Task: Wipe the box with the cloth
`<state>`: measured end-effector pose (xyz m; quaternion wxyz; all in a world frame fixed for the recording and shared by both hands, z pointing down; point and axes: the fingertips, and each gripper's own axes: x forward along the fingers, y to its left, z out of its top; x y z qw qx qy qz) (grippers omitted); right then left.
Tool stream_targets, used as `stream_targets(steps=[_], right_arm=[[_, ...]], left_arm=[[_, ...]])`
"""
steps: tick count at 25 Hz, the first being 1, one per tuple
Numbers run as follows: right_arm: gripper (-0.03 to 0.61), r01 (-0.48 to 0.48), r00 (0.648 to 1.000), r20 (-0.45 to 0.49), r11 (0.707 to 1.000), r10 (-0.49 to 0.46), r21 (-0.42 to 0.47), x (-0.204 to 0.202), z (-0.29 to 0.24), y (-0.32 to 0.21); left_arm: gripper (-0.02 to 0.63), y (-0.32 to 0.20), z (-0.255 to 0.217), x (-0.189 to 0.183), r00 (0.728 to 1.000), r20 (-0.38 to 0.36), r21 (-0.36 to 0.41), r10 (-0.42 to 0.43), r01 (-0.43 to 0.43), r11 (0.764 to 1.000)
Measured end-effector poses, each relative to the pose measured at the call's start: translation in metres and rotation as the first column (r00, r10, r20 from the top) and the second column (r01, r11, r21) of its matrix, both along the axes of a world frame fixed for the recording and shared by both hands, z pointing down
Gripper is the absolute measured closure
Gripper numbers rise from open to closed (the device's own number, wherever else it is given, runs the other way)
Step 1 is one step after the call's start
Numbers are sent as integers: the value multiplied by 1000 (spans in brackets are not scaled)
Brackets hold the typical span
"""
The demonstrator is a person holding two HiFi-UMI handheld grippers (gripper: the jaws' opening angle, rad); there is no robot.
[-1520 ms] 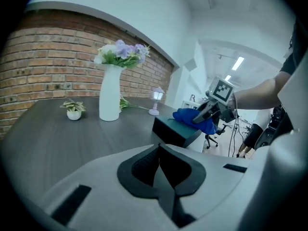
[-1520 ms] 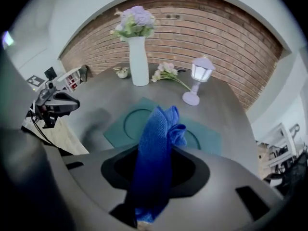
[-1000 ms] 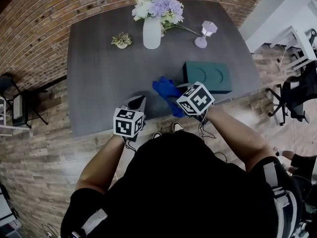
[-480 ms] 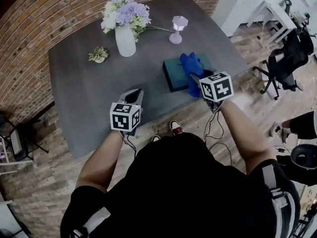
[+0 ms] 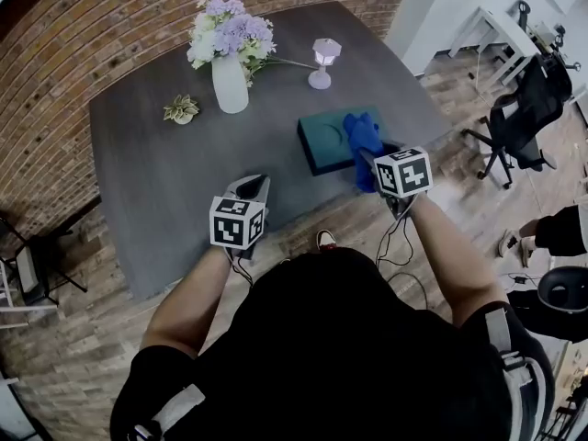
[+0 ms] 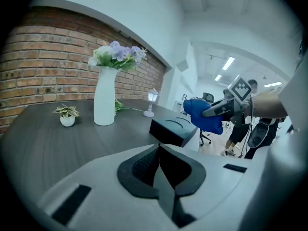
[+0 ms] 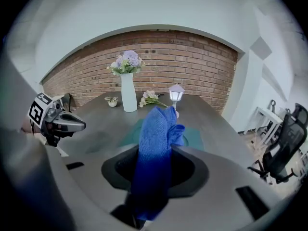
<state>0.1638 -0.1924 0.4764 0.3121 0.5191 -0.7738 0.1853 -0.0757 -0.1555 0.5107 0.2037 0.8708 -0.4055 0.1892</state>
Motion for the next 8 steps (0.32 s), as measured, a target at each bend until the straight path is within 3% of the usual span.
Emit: stream_targets(steps=[8], right_arm=[[439, 31, 999, -8, 999, -31, -25, -12, 10, 9]], left_arm=[[603, 11, 4, -21, 999, 16, -1, -32, 32, 999]])
